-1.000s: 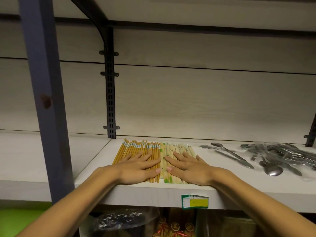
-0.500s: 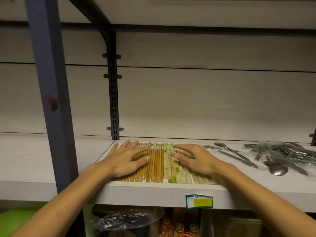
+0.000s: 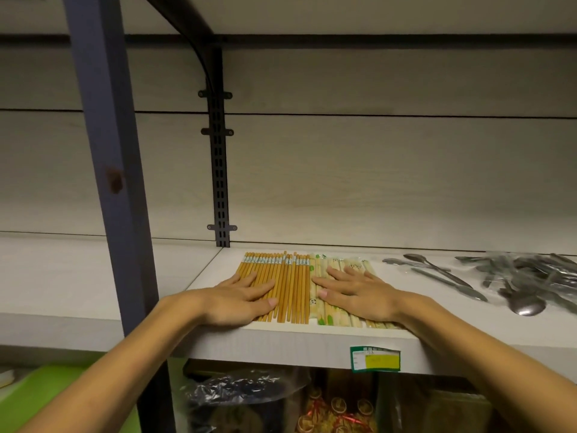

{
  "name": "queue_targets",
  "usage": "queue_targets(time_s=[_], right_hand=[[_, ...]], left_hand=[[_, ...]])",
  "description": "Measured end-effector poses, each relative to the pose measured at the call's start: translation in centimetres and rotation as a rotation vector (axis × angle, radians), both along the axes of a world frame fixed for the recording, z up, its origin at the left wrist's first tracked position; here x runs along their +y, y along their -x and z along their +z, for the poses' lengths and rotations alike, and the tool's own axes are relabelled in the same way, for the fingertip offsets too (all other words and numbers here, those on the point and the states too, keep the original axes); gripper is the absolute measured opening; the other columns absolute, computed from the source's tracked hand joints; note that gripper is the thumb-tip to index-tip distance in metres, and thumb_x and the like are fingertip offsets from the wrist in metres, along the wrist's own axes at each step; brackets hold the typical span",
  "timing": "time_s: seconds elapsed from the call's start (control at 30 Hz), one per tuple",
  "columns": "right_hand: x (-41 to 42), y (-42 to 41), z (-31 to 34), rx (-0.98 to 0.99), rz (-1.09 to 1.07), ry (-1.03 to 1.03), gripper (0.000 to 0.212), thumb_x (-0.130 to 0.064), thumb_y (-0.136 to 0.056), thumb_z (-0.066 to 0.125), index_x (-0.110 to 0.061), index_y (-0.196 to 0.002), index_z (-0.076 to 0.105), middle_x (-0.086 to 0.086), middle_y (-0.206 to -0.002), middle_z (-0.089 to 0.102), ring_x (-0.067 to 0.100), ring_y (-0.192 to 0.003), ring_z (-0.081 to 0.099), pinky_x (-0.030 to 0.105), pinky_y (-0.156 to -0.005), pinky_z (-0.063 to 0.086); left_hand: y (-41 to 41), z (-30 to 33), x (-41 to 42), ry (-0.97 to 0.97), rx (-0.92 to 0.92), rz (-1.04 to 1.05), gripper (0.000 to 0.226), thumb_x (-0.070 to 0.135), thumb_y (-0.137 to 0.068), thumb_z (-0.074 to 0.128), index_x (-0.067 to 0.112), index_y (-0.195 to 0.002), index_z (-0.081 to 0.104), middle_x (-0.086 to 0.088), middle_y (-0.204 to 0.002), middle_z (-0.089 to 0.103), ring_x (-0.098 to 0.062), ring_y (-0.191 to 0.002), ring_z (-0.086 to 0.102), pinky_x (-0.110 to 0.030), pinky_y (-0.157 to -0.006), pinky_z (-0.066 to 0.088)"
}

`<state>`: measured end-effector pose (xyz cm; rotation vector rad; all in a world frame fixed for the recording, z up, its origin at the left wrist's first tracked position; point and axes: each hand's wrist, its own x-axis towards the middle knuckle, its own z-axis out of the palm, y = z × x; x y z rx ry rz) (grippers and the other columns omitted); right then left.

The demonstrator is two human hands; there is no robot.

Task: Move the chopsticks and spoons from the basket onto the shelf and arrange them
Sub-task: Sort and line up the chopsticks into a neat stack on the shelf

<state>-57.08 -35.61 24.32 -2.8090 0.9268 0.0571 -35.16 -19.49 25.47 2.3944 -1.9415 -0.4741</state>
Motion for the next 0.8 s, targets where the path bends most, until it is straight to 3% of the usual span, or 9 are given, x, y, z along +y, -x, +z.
queue_targets(time_s=[0.13,0.2,0.3,0.43,0.53,0.63,0.7,0.8], right_hand=[[0.0,0.1,-0.2,-0.021,-0.004,0.003,0.059,-0.080,-0.083,0.012,-0.064,-0.140,0.010,-0.014,-0.161,0.000,0.020,-0.149,-0.008,0.047,-0.118,-0.007],[0.0,0.1,-0.2,-0.021,-0.009,0.009,0.059,-0.080,-0.084,0.013,-0.063,-0.140,0.010,-0.014,-0.161,0.000,0.020,-0.149,-0.007,0.046,-0.118,-0.007],[0.0,0.0,-0.3,-0.027,-0.016,0.006,0.060,-0.080,-0.084,0.013,-0.063,-0.141,0.011,-0.015,-0.161,0.001,0.019,-0.149,-0.007,0.046,-0.118,-0.007],[0.0,0.1,-0.3,-0.031,-0.015,0.004,0.063,-0.081,-0.082,0.011,-0.062,-0.142,0.011,-0.015,-0.161,0.001,0.018,-0.149,-0.007,0.046,-0.118,-0.006],[-0.1,0.1,-0.4,-0.031,-0.014,0.010,0.062,-0.080,-0.083,0.011,-0.062,-0.142,0.011,-0.015,-0.161,0.001,0.019,-0.149,-0.006,0.046,-0.119,-0.006],[-0.1,0.0,-0.4,-0.035,-0.014,0.009,0.061,-0.080,-0.084,0.012,-0.062,-0.142,0.011,-0.015,-0.161,0.001,0.018,-0.149,-0.006,0.046,-0.118,-0.007],[-0.1,0.0,-0.4,-0.040,-0.013,0.009,0.060,-0.079,-0.084,0.012,-0.062,-0.142,0.011,-0.015,-0.161,0.001,0.018,-0.149,-0.006,0.046,-0.118,-0.007],[-0.1,0.0,-0.4,-0.040,-0.013,0.011,0.058,-0.078,-0.086,0.013,-0.062,-0.141,0.012,-0.015,-0.161,0.002,0.018,-0.149,-0.006,0.046,-0.118,-0.007]], left_hand=[[0.5,0.5,-1.0,0.271,-0.178,-0.017,0.061,0.070,-0.090,0.022,0.044,-0.145,0.028,0.006,-0.157,0.025,-0.021,-0.144,0.023,-0.045,-0.117,0.015],[1.1,0.2,-1.9,0.328,-0.187,-0.050,0.061,0.067,-0.092,0.025,0.041,-0.148,0.024,0.004,-0.160,0.015,-0.020,-0.147,0.013,-0.044,-0.119,0.009],[1.9,-0.8,-3.0,0.259,-0.069,-0.073,0.065,0.065,-0.094,0.025,0.036,-0.151,0.015,0.008,-0.161,0.004,-0.015,-0.148,0.000,-0.038,-0.118,0.001],[1.7,-1.2,-2.9,0.322,0.070,-0.073,0.069,0.064,-0.091,0.037,0.026,-0.148,0.032,0.009,-0.157,0.024,-0.011,-0.145,0.018,-0.030,-0.118,0.012],[1.5,-0.9,-2.3,0.368,0.072,-0.102,0.063,0.062,-0.089,0.047,0.024,-0.139,0.049,0.010,-0.147,0.044,-0.009,-0.137,0.037,-0.028,-0.115,0.027],[1.8,-0.2,-2.3,0.441,0.047,-0.117,0.048,0.062,-0.090,0.045,0.030,-0.120,0.064,0.013,-0.117,0.066,-0.009,-0.109,0.059,-0.029,-0.093,0.048],[2.3,0.1,-2.6,0.527,-0.046,-0.115,0.046,0.062,-0.091,0.042,0.033,-0.121,0.062,0.013,-0.118,0.064,-0.013,-0.111,0.058,-0.034,-0.090,0.048],[2.7,-0.2,-3.3,0.515,-0.060,-0.182,0.049,0.060,-0.093,0.039,0.030,-0.125,0.062,0.013,-0.131,0.058,-0.012,-0.123,0.051,-0.038,-0.100,0.043]])
